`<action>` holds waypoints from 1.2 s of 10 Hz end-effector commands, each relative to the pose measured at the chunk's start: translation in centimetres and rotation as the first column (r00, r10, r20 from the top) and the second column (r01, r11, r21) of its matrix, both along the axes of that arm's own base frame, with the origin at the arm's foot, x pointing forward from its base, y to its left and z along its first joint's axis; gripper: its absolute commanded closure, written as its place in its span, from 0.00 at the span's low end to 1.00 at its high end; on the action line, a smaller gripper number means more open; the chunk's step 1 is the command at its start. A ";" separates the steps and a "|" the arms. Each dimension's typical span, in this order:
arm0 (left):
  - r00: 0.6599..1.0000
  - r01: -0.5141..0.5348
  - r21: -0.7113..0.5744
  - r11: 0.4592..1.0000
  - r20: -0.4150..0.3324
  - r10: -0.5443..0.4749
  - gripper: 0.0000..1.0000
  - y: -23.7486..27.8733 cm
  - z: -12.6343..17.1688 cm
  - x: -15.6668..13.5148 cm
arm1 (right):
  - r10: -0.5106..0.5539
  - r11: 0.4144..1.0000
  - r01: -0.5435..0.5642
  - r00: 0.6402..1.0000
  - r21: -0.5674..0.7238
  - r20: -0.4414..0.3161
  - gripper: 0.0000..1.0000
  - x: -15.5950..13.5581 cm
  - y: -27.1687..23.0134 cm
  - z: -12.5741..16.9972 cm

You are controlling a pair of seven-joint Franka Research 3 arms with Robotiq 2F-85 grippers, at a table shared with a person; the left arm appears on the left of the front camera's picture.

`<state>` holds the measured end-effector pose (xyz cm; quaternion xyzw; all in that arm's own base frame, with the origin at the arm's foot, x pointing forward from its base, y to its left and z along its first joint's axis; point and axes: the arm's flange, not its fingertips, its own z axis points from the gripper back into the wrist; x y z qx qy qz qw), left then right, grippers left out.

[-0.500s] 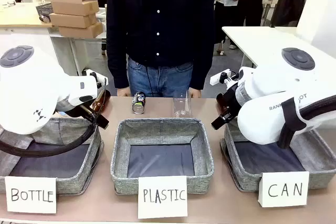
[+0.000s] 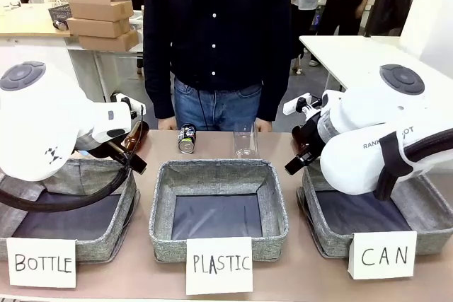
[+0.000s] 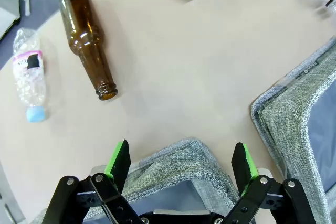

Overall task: Sort the can waste into the basket.
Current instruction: Pick up the can waste from the table and place it in the right Fabric basket.

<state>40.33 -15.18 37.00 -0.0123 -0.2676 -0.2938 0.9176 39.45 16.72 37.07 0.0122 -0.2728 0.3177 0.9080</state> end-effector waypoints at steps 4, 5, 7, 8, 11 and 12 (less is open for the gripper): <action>1.000 0.001 0.000 1.000 0.000 -0.001 0.00 0.0 0.0 0.0 | 0.000 1.000 0.000 1.000 0.000 0.000 0.00 0.0 0.0 0.0; 1.000 0.000 0.000 1.000 0.000 0.000 0.00 0.0 0.0 0.0 | 0.018 1.000 -0.018 1.000 -0.012 -0.017 0.00 -0.9 -1.0 3.6; 0.996 -0.087 -0.034 0.996 0.025 0.088 0.00 0.9 9.3 -6.5 | 0.058 0.994 -0.056 0.998 0.098 -0.011 0.00 -6.8 -4.1 11.7; 0.990 0.015 -0.053 0.998 0.139 -0.007 0.00 2.4 12.0 -11.2 | 0.112 0.986 -0.113 0.994 0.124 0.017 0.00 -10.6 -5.2 13.9; 0.997 -0.045 -0.040 0.998 0.060 0.047 0.00 -0.1 9.3 -3.1 | 0.066 0.992 -0.069 0.997 0.108 0.038 0.00 -7.4 -2.8 15.6; 0.988 -0.016 -0.064 0.998 0.149 0.026 0.00 0.3 15.5 -6.9 | 0.081 0.990 -0.088 0.994 0.110 0.067 0.00 -9.9 -3.4 18.3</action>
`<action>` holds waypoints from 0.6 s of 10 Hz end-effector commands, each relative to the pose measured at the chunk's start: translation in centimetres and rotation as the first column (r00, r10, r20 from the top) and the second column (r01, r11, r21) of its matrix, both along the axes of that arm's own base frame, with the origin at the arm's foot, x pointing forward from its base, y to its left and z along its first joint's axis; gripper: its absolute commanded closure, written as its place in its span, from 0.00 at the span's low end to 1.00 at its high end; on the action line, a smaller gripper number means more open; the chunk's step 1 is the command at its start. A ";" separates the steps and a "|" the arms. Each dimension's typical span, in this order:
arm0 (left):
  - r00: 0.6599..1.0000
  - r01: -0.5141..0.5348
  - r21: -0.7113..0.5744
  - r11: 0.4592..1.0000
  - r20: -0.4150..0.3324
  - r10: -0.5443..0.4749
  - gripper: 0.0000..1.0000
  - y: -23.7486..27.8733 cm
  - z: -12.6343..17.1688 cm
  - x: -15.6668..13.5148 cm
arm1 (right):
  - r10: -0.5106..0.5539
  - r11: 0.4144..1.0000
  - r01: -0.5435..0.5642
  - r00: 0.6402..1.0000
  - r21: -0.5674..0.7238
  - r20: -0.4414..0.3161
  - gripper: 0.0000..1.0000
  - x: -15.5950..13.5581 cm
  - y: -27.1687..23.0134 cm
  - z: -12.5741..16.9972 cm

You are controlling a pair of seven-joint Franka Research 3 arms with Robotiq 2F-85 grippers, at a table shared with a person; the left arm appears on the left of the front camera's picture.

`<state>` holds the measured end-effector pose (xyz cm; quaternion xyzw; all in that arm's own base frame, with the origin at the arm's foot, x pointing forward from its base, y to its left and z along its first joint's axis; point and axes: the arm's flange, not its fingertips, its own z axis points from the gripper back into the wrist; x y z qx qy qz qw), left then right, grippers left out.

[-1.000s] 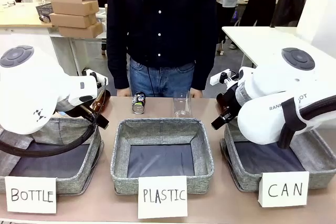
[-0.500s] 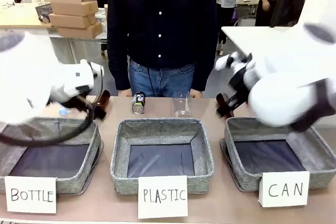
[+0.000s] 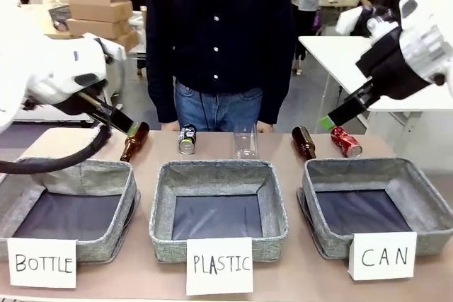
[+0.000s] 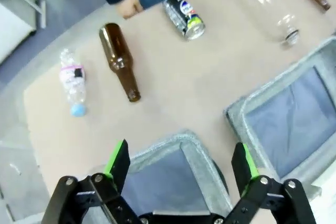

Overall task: Sort the can waste into the basket.
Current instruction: Pick up the can waste from the table and place it in the right Fabric basket.

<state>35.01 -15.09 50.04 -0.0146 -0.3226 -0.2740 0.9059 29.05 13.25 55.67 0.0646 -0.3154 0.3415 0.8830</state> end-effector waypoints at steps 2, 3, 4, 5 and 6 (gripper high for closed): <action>0.824 0.309 -0.483 0.820 -0.295 -0.484 0.00 0.5 1.4 0.2 | 0.033 0.886 0.142 0.931 0.442 -0.364 0.00 1.5 -1.3 -0.5; 0.672 0.342 -0.728 0.594 -0.252 -0.696 0.00 3.3 2.2 0.1 | 0.135 0.757 0.294 0.804 0.583 -0.580 0.00 1.0 -3.3 -0.5; 0.651 0.263 -0.855 0.448 -0.185 -0.736 0.00 6.5 2.4 0.3 | 0.219 0.641 0.408 0.714 0.650 -0.665 0.00 0.2 -5.6 -1.3; 0.685 0.191 -0.908 0.373 -0.149 -0.713 0.00 8.6 1.7 0.5 | 0.244 0.544 0.482 0.692 0.687 -0.679 0.00 -0.7 -8.0 -2.5; 0.719 0.157 -0.939 0.305 -0.103 -0.687 0.00 10.9 0.8 0.2 | 0.207 0.442 0.546 0.710 0.712 -0.673 0.00 -1.4 -10.9 -3.9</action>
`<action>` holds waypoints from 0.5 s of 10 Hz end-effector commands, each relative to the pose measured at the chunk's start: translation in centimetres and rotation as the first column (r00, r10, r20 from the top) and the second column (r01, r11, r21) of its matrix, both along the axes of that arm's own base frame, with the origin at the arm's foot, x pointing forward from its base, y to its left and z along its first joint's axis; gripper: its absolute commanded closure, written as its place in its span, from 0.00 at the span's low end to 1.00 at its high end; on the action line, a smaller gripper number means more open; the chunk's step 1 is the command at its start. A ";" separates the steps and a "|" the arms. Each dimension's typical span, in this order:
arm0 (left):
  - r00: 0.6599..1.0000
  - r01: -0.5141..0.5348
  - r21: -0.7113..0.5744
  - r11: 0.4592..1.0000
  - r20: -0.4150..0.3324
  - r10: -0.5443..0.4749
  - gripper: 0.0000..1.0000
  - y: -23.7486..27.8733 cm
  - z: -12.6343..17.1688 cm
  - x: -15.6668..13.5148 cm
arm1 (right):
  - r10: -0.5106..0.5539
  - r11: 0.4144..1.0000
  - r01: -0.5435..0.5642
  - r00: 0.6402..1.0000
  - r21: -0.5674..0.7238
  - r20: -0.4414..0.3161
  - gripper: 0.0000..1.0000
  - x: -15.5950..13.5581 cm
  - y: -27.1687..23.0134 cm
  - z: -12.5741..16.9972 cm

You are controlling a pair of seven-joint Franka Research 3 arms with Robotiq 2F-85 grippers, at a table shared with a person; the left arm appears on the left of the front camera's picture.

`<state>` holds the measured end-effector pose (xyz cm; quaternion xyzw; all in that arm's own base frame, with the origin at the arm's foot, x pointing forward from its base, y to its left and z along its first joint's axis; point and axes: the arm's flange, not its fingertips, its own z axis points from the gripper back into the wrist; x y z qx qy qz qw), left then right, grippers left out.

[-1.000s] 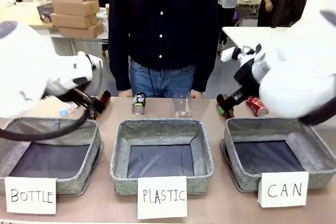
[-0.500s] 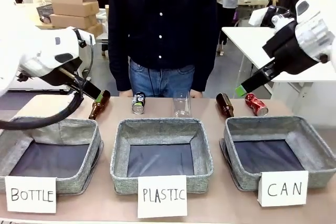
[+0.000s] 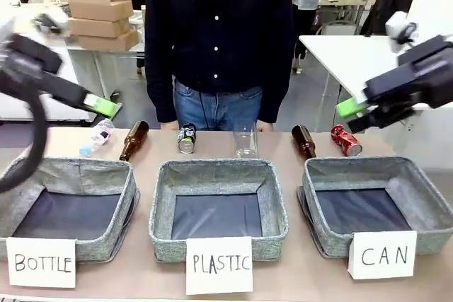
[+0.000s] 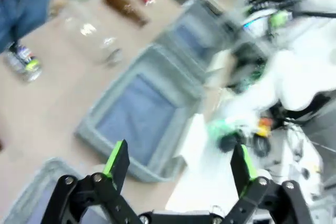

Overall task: Sort the can waste into the basket.
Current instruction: Pick up the can waste from the table and place it in the right Fabric basket.

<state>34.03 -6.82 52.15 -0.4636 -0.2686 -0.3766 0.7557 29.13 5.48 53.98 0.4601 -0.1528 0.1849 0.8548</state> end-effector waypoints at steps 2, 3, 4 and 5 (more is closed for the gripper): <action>0.938 -0.030 -0.430 0.903 -0.323 -0.123 0.00 5.4 -3.1 0.8 | -0.391 0.798 0.504 0.851 0.331 -0.352 0.00 -2.5 -7.7 -4.3; 0.939 -0.109 -0.421 0.901 -0.341 -0.045 0.00 4.9 -3.1 1.2 | -0.463 0.756 0.557 0.826 0.344 -0.321 0.00 -2.5 -8.4 -4.5; 0.936 -0.169 -0.351 0.921 -0.350 0.038 0.00 4.5 -2.6 1.6 | -0.510 0.716 0.609 0.790 0.341 -0.340 0.00 -2.2 -8.6 -4.5; 0.970 -0.003 -0.429 0.903 -0.219 -0.101 0.00 6.8 -2.2 -0.5 | -0.278 0.903 0.343 0.926 0.260 -0.256 0.00 0.5 -10.7 -1.1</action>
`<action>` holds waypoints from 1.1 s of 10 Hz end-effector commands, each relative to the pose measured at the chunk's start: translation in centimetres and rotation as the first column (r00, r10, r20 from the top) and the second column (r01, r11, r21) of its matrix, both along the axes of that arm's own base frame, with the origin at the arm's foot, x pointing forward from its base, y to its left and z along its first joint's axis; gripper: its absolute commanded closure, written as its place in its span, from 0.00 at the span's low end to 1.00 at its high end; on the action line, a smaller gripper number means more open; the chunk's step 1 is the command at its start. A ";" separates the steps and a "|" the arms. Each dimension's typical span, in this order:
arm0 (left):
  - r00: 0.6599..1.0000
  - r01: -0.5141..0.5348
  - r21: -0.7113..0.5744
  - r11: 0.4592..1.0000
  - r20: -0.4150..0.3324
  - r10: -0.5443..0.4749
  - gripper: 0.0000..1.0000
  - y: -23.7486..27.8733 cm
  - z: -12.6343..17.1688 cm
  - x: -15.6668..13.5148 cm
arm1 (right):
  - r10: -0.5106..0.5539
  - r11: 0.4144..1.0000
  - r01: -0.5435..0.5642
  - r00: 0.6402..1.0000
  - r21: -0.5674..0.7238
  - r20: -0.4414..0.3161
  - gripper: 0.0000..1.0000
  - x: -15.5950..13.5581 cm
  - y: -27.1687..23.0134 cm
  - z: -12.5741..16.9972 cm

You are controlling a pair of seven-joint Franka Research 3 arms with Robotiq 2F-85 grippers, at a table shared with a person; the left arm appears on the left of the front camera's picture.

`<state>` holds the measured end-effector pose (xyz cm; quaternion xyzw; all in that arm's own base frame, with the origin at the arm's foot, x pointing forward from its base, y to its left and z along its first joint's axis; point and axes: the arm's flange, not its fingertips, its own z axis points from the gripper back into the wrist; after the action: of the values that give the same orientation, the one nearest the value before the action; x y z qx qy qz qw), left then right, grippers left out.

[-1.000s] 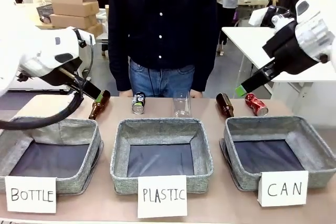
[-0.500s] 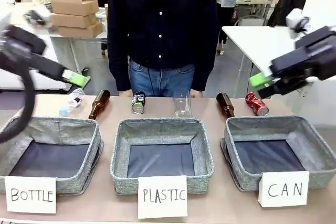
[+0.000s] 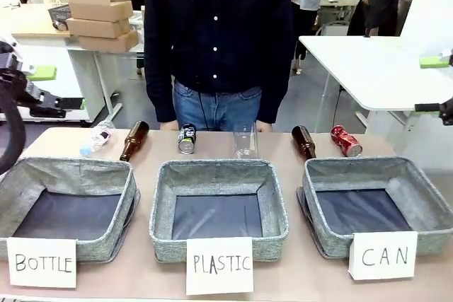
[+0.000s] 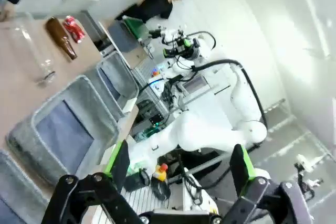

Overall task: Sort the can waste into the basket.
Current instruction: Pick up the can waste from the table and place it in the right Fabric basket.

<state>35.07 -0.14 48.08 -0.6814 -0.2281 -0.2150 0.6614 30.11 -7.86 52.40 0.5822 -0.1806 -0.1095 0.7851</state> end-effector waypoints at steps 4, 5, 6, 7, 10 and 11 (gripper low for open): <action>0.993 0.050 0.031 0.998 0.101 -0.053 0.00 0.1 1.9 -1.6 | 0.152 0.987 -0.149 0.988 -0.067 0.042 0.00 -0.5 2.6 0.5; 0.993 0.050 0.031 0.998 0.101 -0.053 0.00 0.1 1.9 -1.6 | 0.152 0.987 -0.149 0.988 -0.067 0.042 0.00 -0.5 2.6 0.5; 0.993 0.050 0.031 0.998 0.101 -0.053 0.00 0.1 1.9 -1.6 | 0.152 0.987 -0.149 0.988 -0.067 0.042 0.00 -0.5 2.6 0.5; 0.993 0.050 0.031 0.998 0.101 -0.053 0.00 0.1 1.9 -1.6 | 0.152 0.987 -0.149 0.988 -0.067 0.042 0.00 -0.5 2.6 0.5; 0.993 0.050 0.031 0.998 0.101 -0.053 0.00 0.1 1.9 -1.6 | -0.031 0.804 -0.020 0.997 -0.594 -0.076 0.00 1.8 6.5 0.1; 0.993 0.050 0.031 0.998 0.101 -0.053 0.00 0.1 1.9 -1.6 | -0.092 0.625 0.017 0.994 -0.781 -0.052 0.00 5.2 7.9 0.6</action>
<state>33.43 0.15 49.78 -0.6597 -0.2294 -0.2629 0.6657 31.78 -2.26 52.67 0.4240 -0.1853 -0.0416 0.8855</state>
